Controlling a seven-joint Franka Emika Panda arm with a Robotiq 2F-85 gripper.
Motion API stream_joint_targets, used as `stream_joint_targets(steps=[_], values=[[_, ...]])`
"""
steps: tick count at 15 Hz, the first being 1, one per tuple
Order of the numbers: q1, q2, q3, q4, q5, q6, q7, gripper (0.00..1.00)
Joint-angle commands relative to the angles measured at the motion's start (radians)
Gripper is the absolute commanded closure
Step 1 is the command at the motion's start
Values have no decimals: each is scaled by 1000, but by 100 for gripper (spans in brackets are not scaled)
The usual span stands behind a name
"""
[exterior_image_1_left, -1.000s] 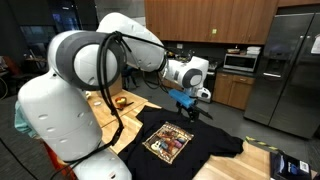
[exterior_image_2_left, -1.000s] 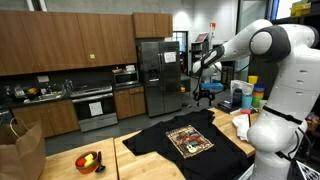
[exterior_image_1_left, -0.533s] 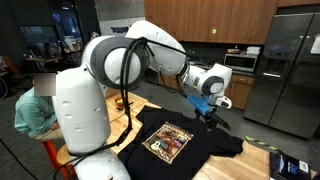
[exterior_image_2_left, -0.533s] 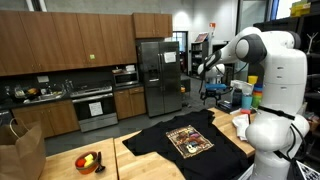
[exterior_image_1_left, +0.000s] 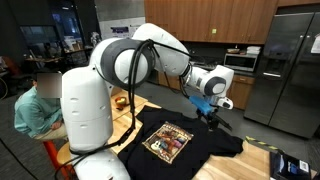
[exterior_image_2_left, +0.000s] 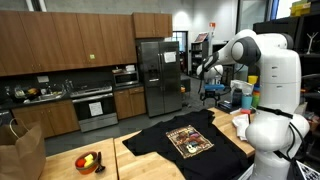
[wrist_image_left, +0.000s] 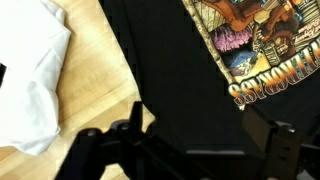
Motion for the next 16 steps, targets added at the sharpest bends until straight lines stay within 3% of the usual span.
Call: stream_joint_targets(steps=[1, 8, 16], values=[[-9, 47, -6, 37, 26, 54, -18, 0], [-45, 166, 3, 103, 174, 240, -82, 0], [-86, 352, -4, 288, 161, 388, -71, 0]])
